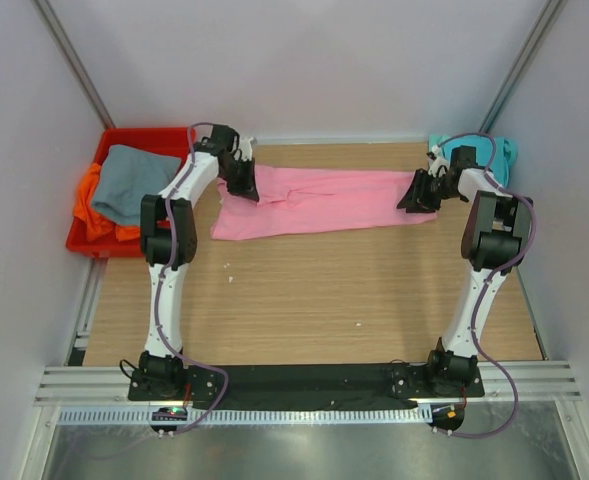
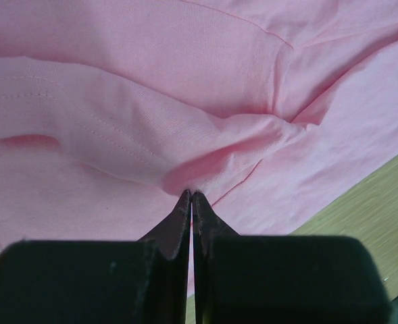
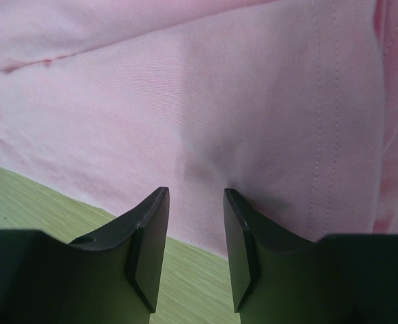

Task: Fold and stack the t-shirts
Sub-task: Fold the tshirt

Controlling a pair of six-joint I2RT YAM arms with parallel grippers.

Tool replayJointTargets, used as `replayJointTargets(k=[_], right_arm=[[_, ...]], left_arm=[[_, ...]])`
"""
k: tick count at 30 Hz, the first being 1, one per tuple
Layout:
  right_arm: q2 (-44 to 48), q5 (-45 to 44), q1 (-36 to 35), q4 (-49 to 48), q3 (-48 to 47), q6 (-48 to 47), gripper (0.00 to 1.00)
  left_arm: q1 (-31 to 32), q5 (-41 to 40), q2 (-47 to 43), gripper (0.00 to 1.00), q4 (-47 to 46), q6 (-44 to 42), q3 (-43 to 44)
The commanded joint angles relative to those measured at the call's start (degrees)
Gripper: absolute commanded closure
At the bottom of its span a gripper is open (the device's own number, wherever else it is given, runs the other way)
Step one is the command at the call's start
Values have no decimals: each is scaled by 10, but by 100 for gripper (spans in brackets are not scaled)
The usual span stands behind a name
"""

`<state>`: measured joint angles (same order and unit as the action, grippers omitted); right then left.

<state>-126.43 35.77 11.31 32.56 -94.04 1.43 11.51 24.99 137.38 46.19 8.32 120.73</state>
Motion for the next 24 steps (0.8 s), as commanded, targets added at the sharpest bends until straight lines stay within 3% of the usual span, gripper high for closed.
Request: replayJointTargets(k=[1, 11, 12, 15, 18, 24], right_arm=[[3, 6, -3, 1, 2, -11, 56], [11, 7, -3, 2, 6, -9, 57], [12, 7, -3, 2, 8, -9, 57], [19, 8, -3, 1, 11, -10, 57], [25, 11, -1, 3, 15, -10, 57], [50, 20, 1, -12, 33, -6, 56]], left_arm=[[1, 2, -8, 100, -4, -8, 22], [9, -24, 37, 99, -60, -37, 162], [13, -43, 35, 81, -77, -44, 163], [24, -85, 28, 56, -101, -52, 154], [25, -105, -17, 53, -137, -30, 97], [26, -87, -205, 51, -236, 4, -154]])
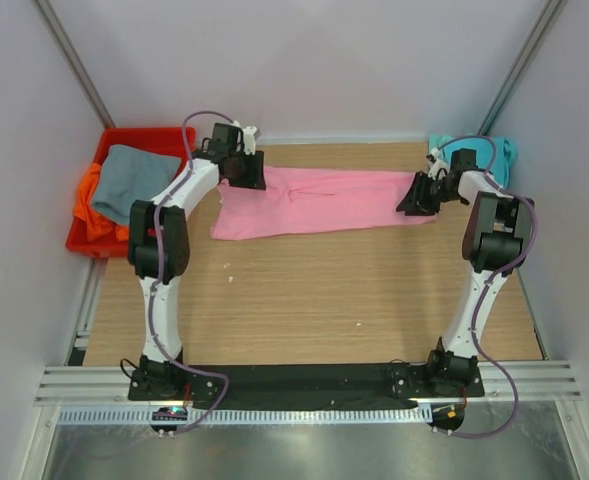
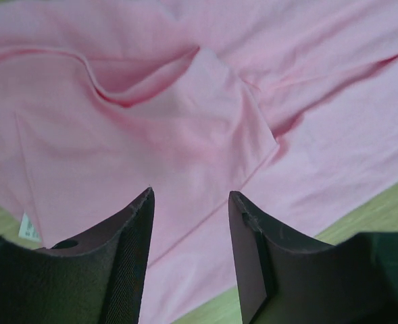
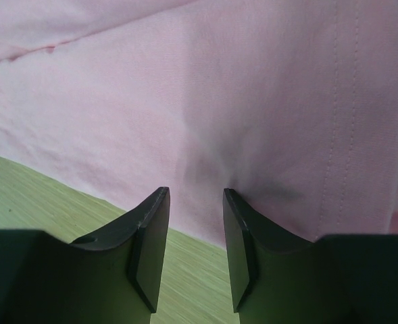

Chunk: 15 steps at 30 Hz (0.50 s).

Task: Fold and stack the t-shirts
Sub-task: Fold the tshirt

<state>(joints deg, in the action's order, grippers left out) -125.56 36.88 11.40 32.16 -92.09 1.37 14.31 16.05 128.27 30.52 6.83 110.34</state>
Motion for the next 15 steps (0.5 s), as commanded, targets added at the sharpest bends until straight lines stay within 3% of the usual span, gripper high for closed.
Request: replayJointTargets(k=[1, 7, 15], right_arm=[[43, 7, 0, -17, 17, -5, 57], [24, 14, 0, -13, 9, 1, 56], [16, -33, -1, 12, -19, -32, 56]], left_arm=[[-2, 2, -130, 50, -84, 22, -102], [-2, -7, -197, 51, -100, -13, -229], [-4, -46, -164, 52, -74, -41, -261]])
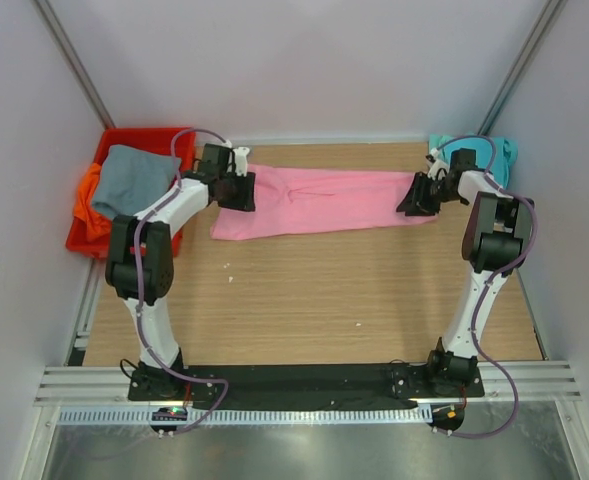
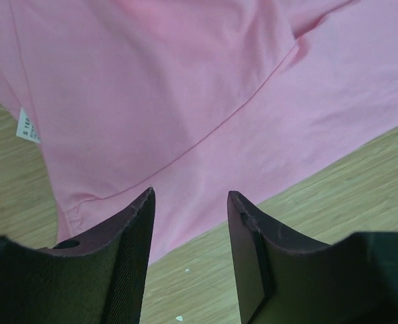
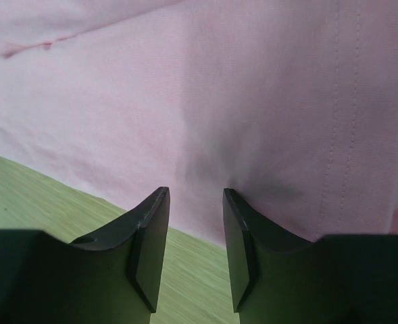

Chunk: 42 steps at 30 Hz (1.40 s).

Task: Fold and stack the t-shirts
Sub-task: Fold the tshirt

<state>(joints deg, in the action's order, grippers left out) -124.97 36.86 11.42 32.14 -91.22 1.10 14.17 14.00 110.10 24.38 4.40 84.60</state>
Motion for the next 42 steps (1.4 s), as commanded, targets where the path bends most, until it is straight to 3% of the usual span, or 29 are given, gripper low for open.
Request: replayJointTargets(k=[1, 10, 21, 31, 37, 42], right_arm=[[10, -45, -1, 14, -32, -37, 56], [-20, -140, -3, 32, -56, -90, 56], [45, -255, -36, 121, 50, -232, 56], [144, -252, -72, 209, 128, -276, 56], [225, -233, -135, 245, 155, -278, 56], [271, -224, -202, 257, 162, -269, 56]], left_arm=[[-3, -24, 20, 52, -12, -13, -4], [-7, -32, 88, 52, 14, 3, 33], [-32, -30, 193, 51, 96, 10, 163], [-35, -20, 286, 52, 161, 19, 328], [-34, -19, 330, 51, 194, 25, 439], [-31, -29, 344, 50, 197, 21, 468]])
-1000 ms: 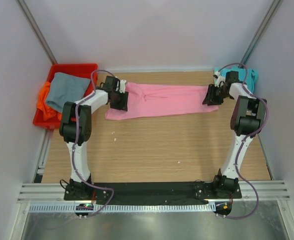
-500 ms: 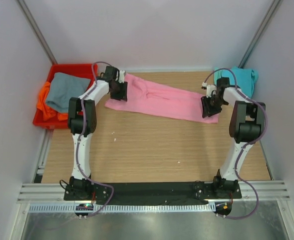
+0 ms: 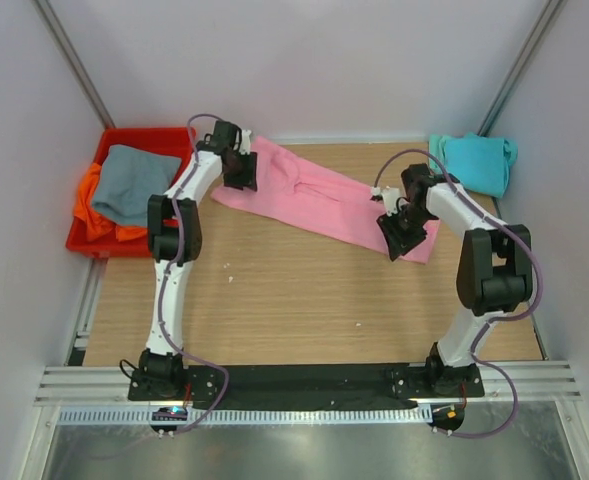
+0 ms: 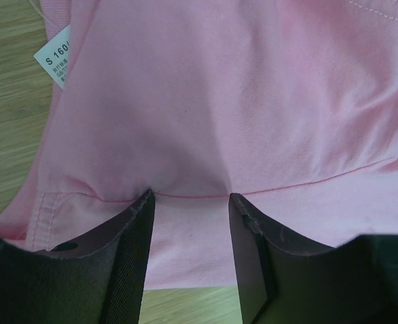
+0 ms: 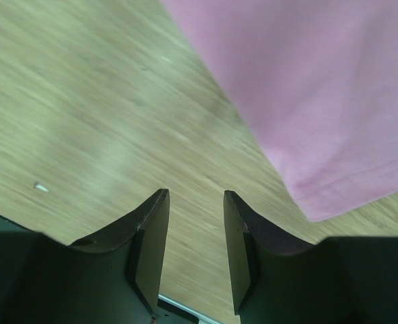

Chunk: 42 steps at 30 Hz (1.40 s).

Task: Fold and stack the t-shirts
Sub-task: Fold the tshirt

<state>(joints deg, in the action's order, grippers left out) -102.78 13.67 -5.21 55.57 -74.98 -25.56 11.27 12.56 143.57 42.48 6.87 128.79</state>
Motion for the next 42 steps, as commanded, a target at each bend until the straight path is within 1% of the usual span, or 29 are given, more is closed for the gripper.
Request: replayJointTargets(k=[1, 4, 7, 8, 11, 16, 18, 20, 23, 27, 28, 34, 37, 42], right_arm=[[57, 7, -46, 24, 2, 2, 56], [67, 7, -67, 23, 6, 13, 56], [101, -1, -66, -23, 18, 20, 56], [120, -19, -66, -37, 21, 23, 56], [165, -64, -67, -96, 36, 25, 54], [192, -135, -66, -197, 62, 26, 53], [177, -163, -63, -215, 64, 22, 54], [162, -167, -55, -227, 66, 24, 53], [126, -146, -34, -249, 67, 36, 53], [83, -144, 3, -293, 61, 40, 54], [65, -122, 11, -297, 56, 45, 53], [-7, -74, 84, -301, 8, 61, 54], [-24, -74, 94, -304, 1, 58, 54], [-49, -77, 96, -314, 15, 41, 55]], left_arm=[[-1, -17, 10, 50, 16, -5, 26], [0, -28, 7, 50, 18, -10, 23], [4, -2, -25, 51, 16, -17, 0], [7, 14, -51, 51, 6, -18, -10], [16, 15, -111, 51, -23, -13, -56], [26, 12, -159, 50, -28, 9, -90], [28, 14, -173, 49, -28, 16, -106], [28, 15, -178, 49, -29, 18, -120], [27, 3, -190, 49, -30, 11, -153], [27, -19, -206, 49, -46, 1, -187], [28, -24, -207, 49, -54, -1, -191], [27, -58, -172, 49, -46, -14, -174], [27, -66, -155, 50, -39, -24, -161], [25, -93, -116, 49, -24, -36, -125]])
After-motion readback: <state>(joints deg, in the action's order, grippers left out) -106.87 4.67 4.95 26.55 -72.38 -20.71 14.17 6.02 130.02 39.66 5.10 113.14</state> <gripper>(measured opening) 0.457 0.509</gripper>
